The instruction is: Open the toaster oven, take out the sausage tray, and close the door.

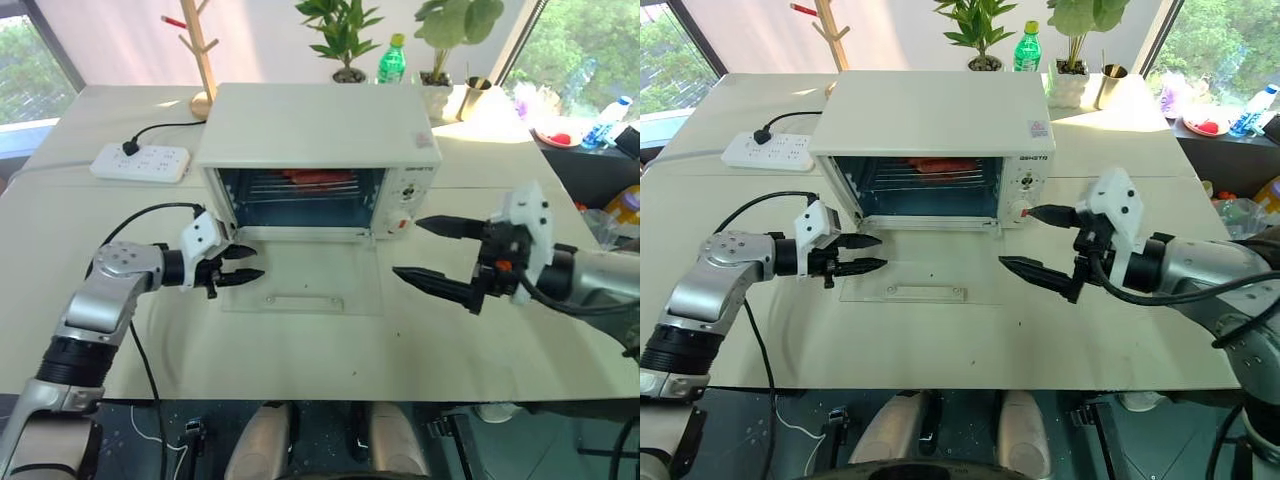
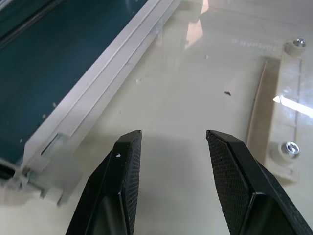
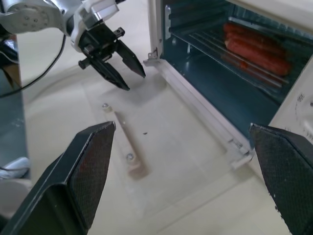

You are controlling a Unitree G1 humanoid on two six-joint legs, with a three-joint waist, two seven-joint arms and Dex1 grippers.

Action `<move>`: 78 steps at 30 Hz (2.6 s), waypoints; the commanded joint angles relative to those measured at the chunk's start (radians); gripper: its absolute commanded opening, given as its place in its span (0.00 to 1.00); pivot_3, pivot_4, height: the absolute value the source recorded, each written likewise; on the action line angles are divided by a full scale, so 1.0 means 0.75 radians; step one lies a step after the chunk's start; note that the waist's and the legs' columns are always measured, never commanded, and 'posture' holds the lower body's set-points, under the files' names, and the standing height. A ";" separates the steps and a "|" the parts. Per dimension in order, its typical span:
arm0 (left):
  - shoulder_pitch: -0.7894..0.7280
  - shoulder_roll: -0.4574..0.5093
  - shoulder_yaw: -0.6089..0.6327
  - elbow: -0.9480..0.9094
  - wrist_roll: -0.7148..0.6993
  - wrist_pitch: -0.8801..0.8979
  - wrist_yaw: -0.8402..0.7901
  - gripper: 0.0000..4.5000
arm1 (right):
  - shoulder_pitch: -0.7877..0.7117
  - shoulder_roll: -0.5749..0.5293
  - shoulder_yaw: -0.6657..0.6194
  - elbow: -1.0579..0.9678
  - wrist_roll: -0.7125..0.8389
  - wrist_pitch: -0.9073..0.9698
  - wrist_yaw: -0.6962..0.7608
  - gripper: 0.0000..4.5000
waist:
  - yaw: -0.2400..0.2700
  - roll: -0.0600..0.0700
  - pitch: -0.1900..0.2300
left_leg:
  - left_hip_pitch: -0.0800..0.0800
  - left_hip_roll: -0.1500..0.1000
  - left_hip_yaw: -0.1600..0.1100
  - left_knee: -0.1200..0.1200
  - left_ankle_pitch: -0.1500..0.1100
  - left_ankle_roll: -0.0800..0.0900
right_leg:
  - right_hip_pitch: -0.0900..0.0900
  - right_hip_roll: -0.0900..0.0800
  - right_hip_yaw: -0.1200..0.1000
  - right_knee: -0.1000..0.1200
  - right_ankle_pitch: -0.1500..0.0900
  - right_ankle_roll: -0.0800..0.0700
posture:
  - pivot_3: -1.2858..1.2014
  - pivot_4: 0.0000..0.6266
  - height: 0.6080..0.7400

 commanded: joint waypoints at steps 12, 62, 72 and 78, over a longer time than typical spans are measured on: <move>0.010 0.157 0.426 -0.465 -0.646 0.693 0.051 0.99 | -0.434 0.249 0.774 0.329 -0.945 -0.456 -0.179 1.00 | -0.007 0.000 0.000 | -0.003 0.000 -0.001 0.000 0.001 -0.002 | -0.004 0.002 0.000 0.002 0.000 0.000 | 0.52 0.24 0.82; -0.397 0.198 0.159 0.077 -0.387 0.452 -0.207 1.00 | -0.919 0.858 0.971 1.659 -1.828 -1.266 -0.352 0.06 | -0.046 0.000 0.000 | -0.001 -0.001 0.001 -0.002 0.010 -0.017 | -0.014 0.008 0.006 0.020 0.000 -0.003 | 0.52 0.24 0.82; -0.488 0.167 0.156 0.190 -0.350 0.430 -0.205 1.00 | -0.810 0.847 0.979 1.534 -1.854 -1.253 -0.337 0.06 | -0.041 0.000 0.000 | -0.001 -0.001 0.001 -0.002 0.010 -0.017 | -0.013 0.008 0.006 0.020 0.000 -0.003 | 0.52 0.24 0.82; -0.548 0.146 0.145 0.258 -0.316 0.409 -0.218 1.00 | -0.685 0.843 0.979 1.384 -1.883 -1.200 -0.311 0.06 | -0.036 -0.002 -0.001 | 0.000 -0.001 0.000 -0.001 0.010 -0.016 | -0.013 0.008 0.006 0.023 0.000 -0.003 | 0.52 0.24 0.82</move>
